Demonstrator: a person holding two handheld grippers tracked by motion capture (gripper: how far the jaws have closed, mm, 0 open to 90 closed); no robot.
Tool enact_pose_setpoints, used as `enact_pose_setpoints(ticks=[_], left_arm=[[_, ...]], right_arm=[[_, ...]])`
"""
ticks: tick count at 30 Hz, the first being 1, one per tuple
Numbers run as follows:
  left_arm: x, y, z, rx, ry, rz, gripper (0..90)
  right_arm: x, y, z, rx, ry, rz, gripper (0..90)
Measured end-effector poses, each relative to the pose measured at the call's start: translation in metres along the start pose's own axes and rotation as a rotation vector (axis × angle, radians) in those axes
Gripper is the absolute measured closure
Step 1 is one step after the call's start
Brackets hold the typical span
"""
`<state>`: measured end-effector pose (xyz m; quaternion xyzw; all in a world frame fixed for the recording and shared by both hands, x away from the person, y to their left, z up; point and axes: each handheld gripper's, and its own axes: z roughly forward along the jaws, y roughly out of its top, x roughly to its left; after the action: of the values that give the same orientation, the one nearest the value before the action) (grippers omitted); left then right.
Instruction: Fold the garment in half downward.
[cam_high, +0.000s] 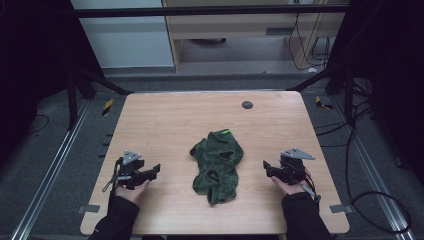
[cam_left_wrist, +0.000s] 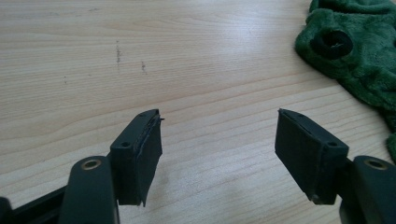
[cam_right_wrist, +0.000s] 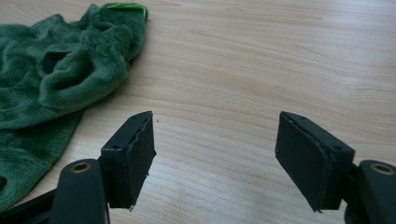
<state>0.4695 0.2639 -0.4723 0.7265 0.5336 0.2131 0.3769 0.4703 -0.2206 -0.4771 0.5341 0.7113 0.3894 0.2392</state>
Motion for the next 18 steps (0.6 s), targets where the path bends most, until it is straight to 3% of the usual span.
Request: enact_pose_setpoints(ticks=[6, 10, 18], left_arm=[[-0.004, 0.005, -0.001, -0.003, -0.009, 0.002, 33.4], [-0.008, 0.017, 0.003, -0.007, -0.018, 0.016, 33.9], [-0.014, 0.034, 0.013, -0.006, -0.047, 0.034, 35.8]], right_arm=[[0.002, 0.003, -0.002, -0.006, 0.02, -0.005, 30.0], [0.008, 0.012, -0.005, -0.024, 0.053, -0.003, 31.1], [0.015, 0.035, -0.003, -0.049, 0.067, -0.033, 33.4]])
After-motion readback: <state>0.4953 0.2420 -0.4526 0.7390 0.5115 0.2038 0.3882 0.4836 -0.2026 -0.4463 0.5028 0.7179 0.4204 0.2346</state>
